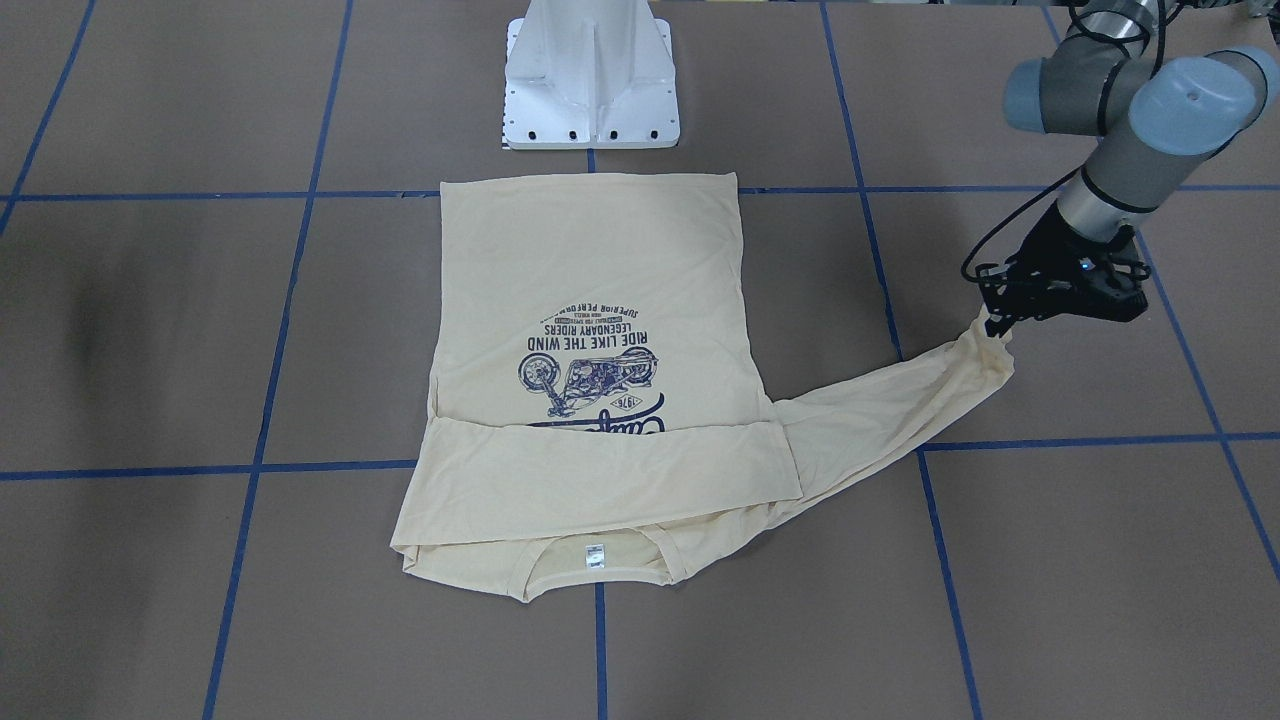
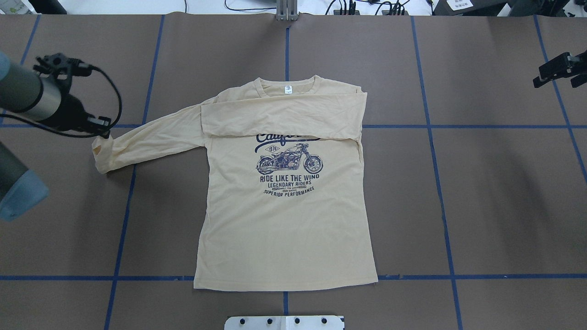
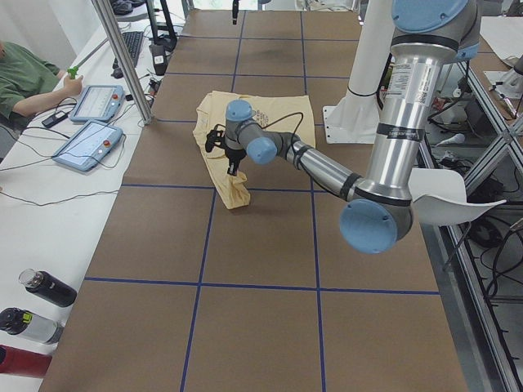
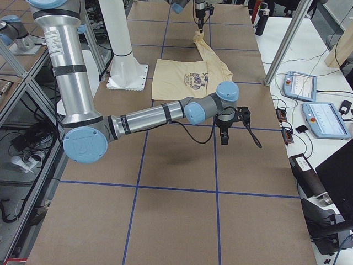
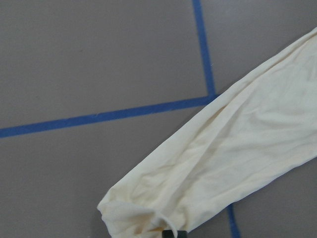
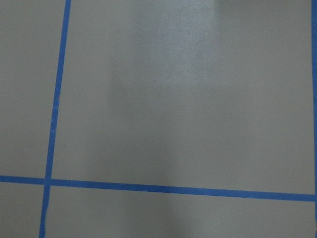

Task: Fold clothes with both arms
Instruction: 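Grasp the other sleeve cuff with the left gripper, then carry the sleeve across the shirt body with the left gripper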

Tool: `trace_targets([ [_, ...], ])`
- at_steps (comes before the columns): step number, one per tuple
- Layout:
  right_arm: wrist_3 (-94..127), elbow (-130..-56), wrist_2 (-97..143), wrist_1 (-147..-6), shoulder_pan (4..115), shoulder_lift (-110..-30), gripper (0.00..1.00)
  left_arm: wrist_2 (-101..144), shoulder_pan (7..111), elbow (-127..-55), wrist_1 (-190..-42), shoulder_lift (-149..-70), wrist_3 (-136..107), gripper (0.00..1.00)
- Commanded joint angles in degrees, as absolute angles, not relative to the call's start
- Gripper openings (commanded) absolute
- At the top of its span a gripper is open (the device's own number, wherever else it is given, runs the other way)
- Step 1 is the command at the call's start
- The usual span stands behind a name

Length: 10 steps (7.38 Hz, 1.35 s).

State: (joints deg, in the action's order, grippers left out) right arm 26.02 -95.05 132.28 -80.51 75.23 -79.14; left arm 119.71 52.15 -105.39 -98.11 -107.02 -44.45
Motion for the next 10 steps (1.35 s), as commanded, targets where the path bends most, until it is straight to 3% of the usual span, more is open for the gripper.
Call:
trace_targets([
  [1, 26.19, -95.01, 132.28, -80.51, 75.23, -79.45, 1.0, 119.97, 50.11, -104.51, -77.85, -124.91, -45.43, 0.0],
  [3, 26.28, -95.01, 132.28, -80.51, 75.23, -79.54, 1.0, 121.02, 48.35, -94.28, -74.44, -139.93, -52.61, 0.0],
  [5, 26.71, -95.1, 132.28, -80.51, 75.23, -79.54, 1.0, 121.11, 45.98, -77.42, -74.53, -155.76, -57.72, 0.0],
  [7, 26.89, -95.18, 132.28, -80.51, 75.23, -79.45, 1.0, 120.85, 41.77, -66.59, -77.58, -163.71, -62.72, 0.0],
  [10, 27.42, -95.19, 132.28, -80.51, 75.23, -79.45, 1.0, 118.66, 37.89, -52.07, -95.04, -167.42, -74.92, 0.0],
])
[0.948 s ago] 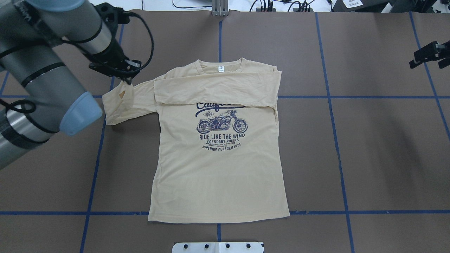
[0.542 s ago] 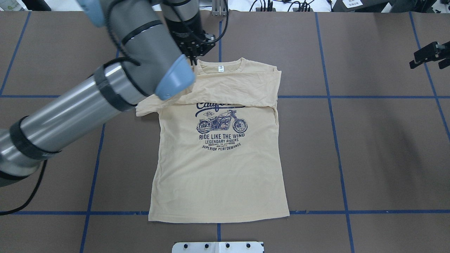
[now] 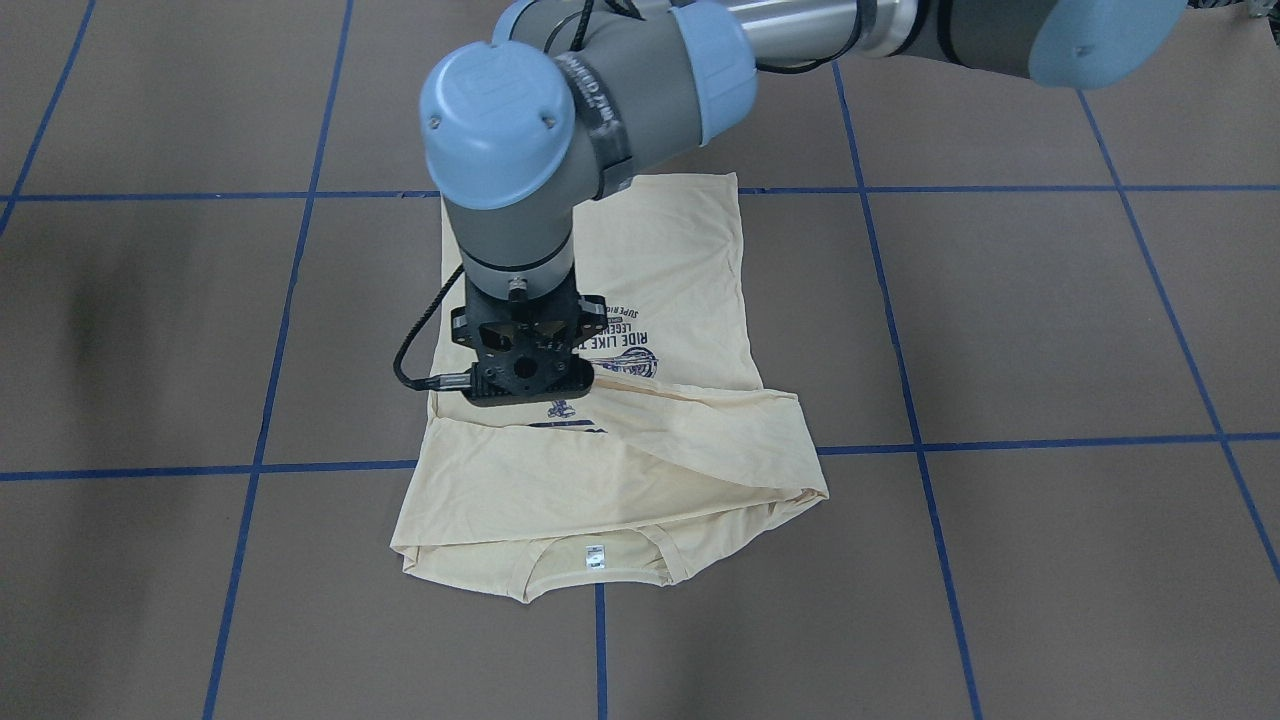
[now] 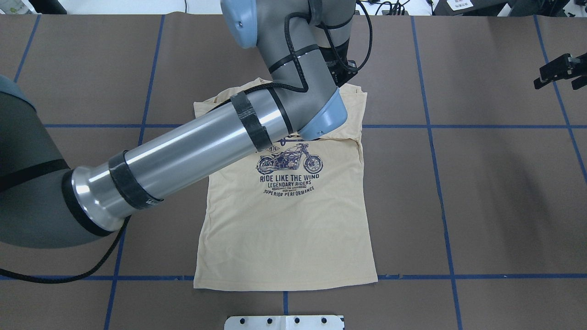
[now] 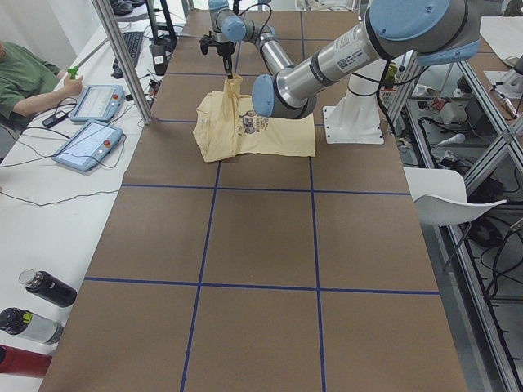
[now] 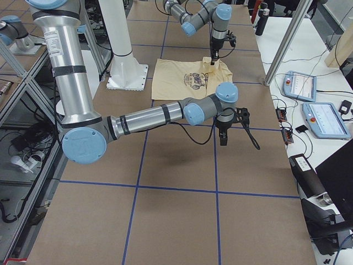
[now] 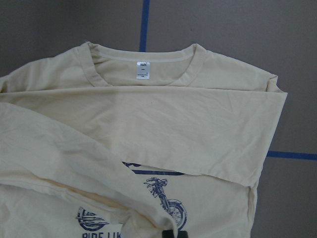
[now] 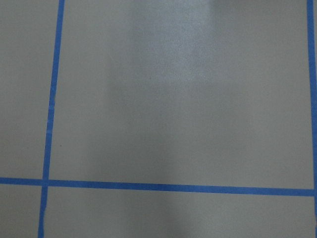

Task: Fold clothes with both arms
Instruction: 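Carry the sleeve across the shirt body with the left gripper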

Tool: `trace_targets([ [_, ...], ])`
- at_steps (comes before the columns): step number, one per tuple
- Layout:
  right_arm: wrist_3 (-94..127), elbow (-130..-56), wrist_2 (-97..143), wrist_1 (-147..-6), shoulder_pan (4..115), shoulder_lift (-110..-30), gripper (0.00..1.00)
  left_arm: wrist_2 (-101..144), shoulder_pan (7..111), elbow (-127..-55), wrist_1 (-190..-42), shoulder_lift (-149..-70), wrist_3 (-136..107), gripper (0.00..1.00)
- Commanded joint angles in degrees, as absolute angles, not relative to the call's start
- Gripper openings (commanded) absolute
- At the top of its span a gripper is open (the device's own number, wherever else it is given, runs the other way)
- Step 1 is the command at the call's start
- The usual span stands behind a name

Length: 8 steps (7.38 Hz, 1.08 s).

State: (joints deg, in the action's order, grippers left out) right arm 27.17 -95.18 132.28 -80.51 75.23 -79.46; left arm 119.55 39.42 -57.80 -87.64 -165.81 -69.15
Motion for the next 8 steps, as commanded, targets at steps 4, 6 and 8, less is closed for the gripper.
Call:
trace_targets([
  [4, 28.12, -95.36, 132.28, -80.51, 75.15, -79.1, 1.0, 118.74, 36.3, -49.74, -106.77, -168.22, -85.08, 1.0],
  [6, 37.73, -99.72, 132.19, -80.33, 73.23, -78.75, 1.0, 119.18, 36.39, -54.54, -106.09, -164.39, -78.61, 1.0],
  [8, 51.79, -108.5, 129.83, -80.42, 66.31, -80.41, 1.0, 119.18, 36.39, -71.19, -105.39, -150.36, -73.59, 1.0],
])
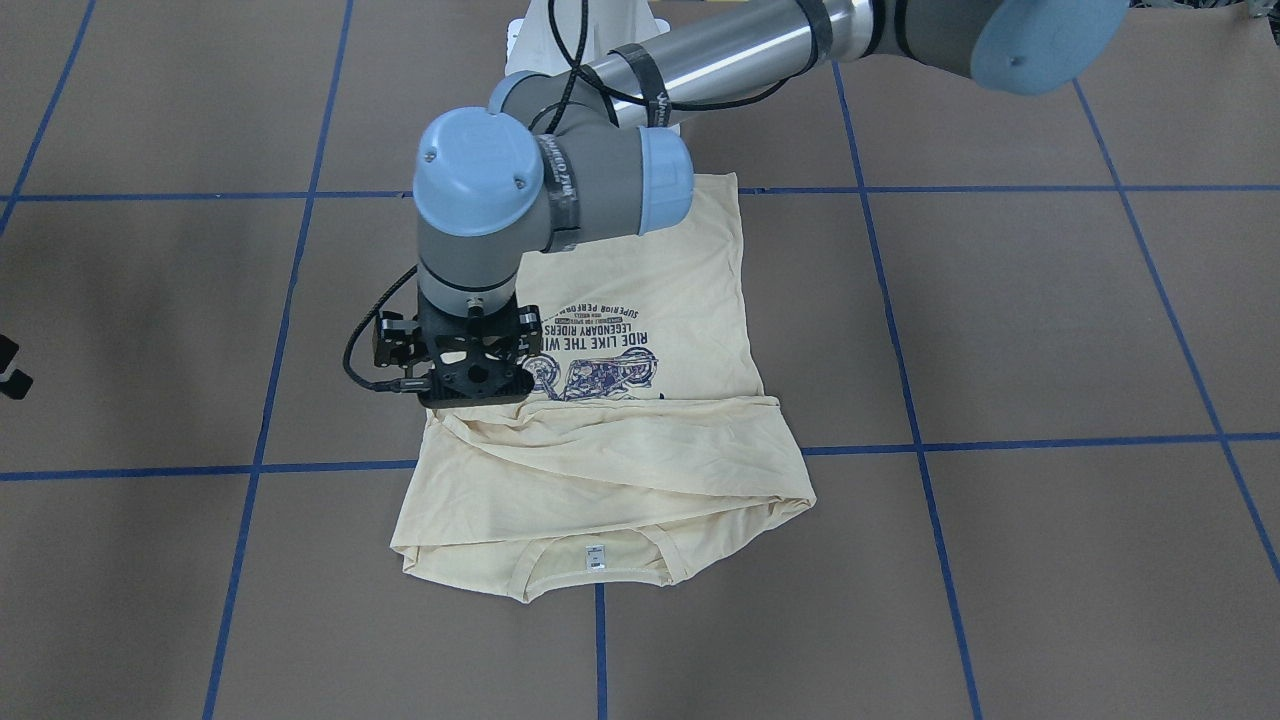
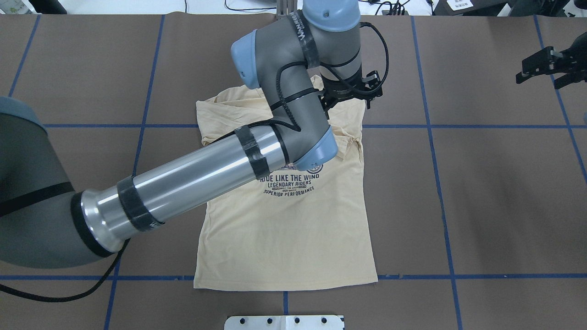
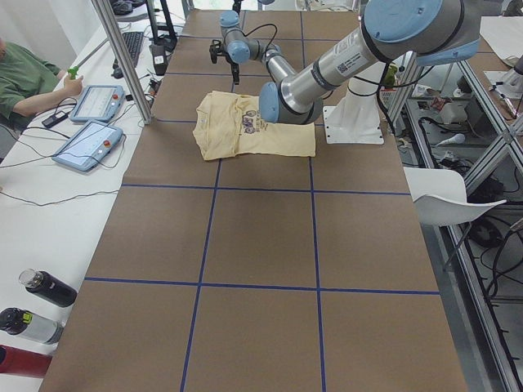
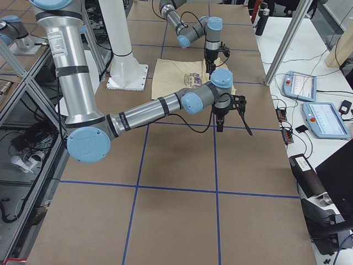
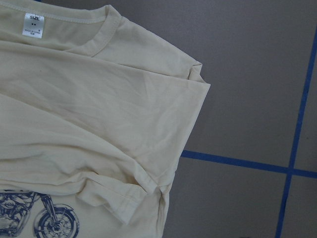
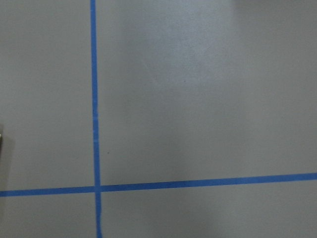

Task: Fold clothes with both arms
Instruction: 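Carry the sleeve across the shirt body with the left gripper, then release the sleeve and lower both grippers toward the shirt hem corners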

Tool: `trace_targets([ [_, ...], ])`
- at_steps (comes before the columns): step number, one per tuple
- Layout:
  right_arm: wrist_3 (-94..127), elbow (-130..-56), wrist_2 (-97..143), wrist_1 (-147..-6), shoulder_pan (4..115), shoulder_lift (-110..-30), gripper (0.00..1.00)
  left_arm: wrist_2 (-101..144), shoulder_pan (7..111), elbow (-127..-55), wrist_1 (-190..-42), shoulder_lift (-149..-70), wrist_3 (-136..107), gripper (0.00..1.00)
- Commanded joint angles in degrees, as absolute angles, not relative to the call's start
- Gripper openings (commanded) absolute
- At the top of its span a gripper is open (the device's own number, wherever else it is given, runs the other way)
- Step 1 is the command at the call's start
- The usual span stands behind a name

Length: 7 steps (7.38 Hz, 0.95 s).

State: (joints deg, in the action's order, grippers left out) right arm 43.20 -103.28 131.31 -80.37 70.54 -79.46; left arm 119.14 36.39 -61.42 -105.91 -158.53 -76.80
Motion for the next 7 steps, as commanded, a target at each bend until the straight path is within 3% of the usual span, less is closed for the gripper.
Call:
trace_targets([
  [1, 57.77, -113.68, 124.85, -80.42, 60.44, -82.6, 1.0, 119.09, 36.39, -79.63, -103.81, -143.94, -73.04, 1.0],
  [5, 86.42, -124.62, 100.98, -80.6, 31.28, -84.37, 1.0, 109.44, 28.67, -110.33, -99.85, -118.79, -66.73, 1.0],
  [7, 94.71, -125.59, 91.28, -80.6, 19.39, -84.55, 1.0, 108.03, 25.69, -115.56, -100.11, -111.04, -66.71, 1.0],
])
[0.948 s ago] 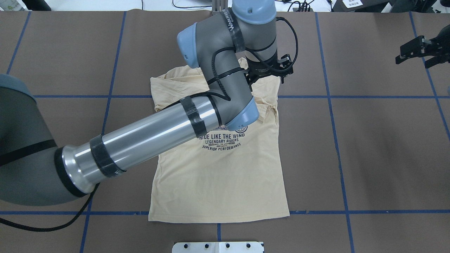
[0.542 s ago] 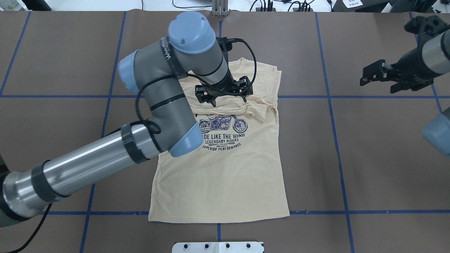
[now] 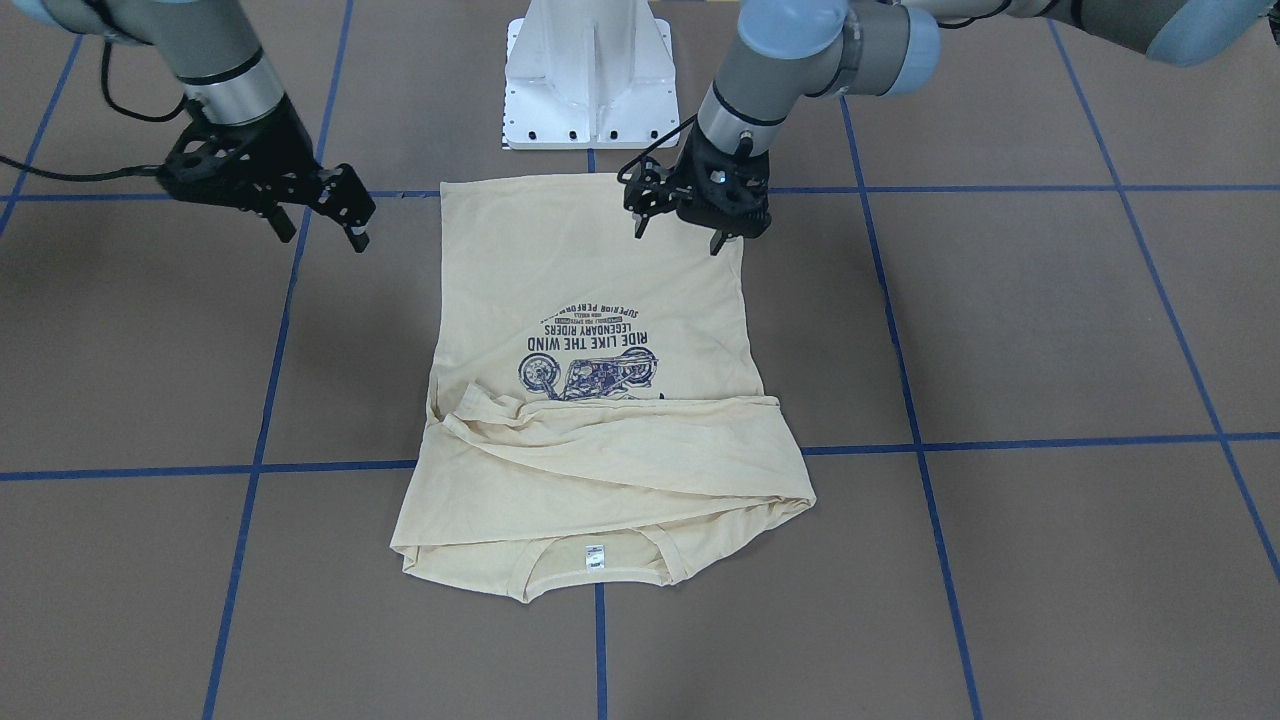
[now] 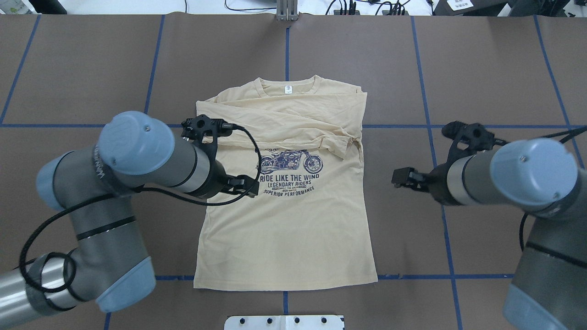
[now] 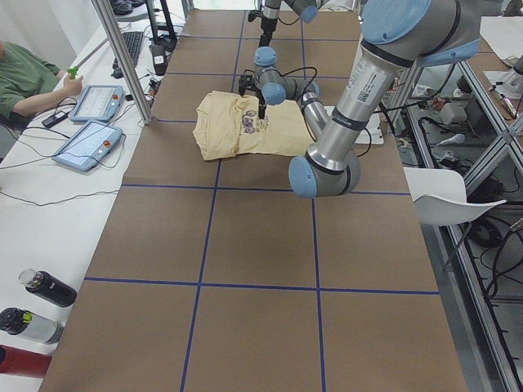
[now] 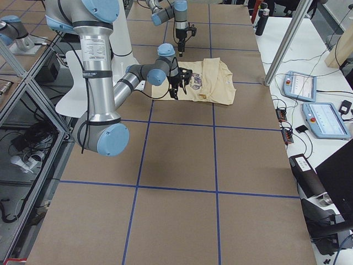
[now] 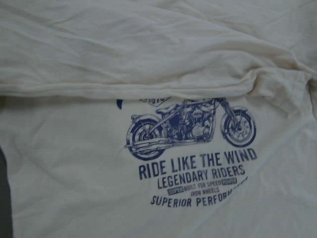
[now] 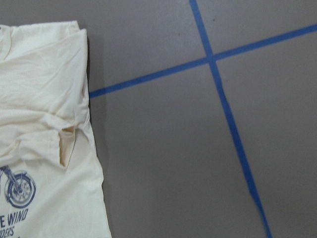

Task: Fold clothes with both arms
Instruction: 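Release the sleeve and lower both grippers toward the shirt hem corners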

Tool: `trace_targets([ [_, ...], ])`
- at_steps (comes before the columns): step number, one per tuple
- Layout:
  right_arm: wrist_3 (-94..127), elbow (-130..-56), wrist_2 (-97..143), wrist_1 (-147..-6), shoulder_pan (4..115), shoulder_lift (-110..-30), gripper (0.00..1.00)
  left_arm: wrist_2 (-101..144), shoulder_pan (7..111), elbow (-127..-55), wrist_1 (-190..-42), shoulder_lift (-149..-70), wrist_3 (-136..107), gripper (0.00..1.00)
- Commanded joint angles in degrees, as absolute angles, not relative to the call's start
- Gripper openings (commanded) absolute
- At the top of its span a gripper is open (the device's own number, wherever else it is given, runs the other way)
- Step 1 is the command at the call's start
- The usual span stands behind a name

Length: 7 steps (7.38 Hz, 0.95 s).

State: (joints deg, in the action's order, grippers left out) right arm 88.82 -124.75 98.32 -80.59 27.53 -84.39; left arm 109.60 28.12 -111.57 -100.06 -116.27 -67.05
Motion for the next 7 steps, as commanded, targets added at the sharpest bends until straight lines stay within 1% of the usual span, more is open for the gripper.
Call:
trace_targets([
  [1, 96.66, -125.77, 88.19, -80.68, 15.94, -84.55, 1.0, 105.49, 22.97, -116.01, -100.28, -108.05, -67.23, 1.0],
  [2, 97.72, -126.03, 87.46, -80.68, 14.52, -84.55, 1.0, 103.21, 20.76, -116.1, -103.15, -104.62, -68.72, 0.99],
  [3, 97.91, -126.04, 87.36, -80.68, 14.15, -84.55, 1.0, 103.01, 18.57, -116.02, -107.79, -101.2, -72.82, 0.94],
  [4, 97.91, -126.04, 87.36, -80.68, 14.15, -84.55, 1.0, 102.75, 16.98, -115.93, -109.06, -100.55, -75.56, 0.91],
  [5, 97.91, -126.04, 87.36, -80.68, 14.15, -84.46, 1.0, 101.26, 15.74, -115.67, -108.99, -100.37, -76.19, 0.85],
  [7, 97.91, -126.39, 87.1, -80.68, 14.06, -84.46, 1.0, 101.16, 13.98, -115.4, -108.9, -99.67, -76.99, 0.69],
])
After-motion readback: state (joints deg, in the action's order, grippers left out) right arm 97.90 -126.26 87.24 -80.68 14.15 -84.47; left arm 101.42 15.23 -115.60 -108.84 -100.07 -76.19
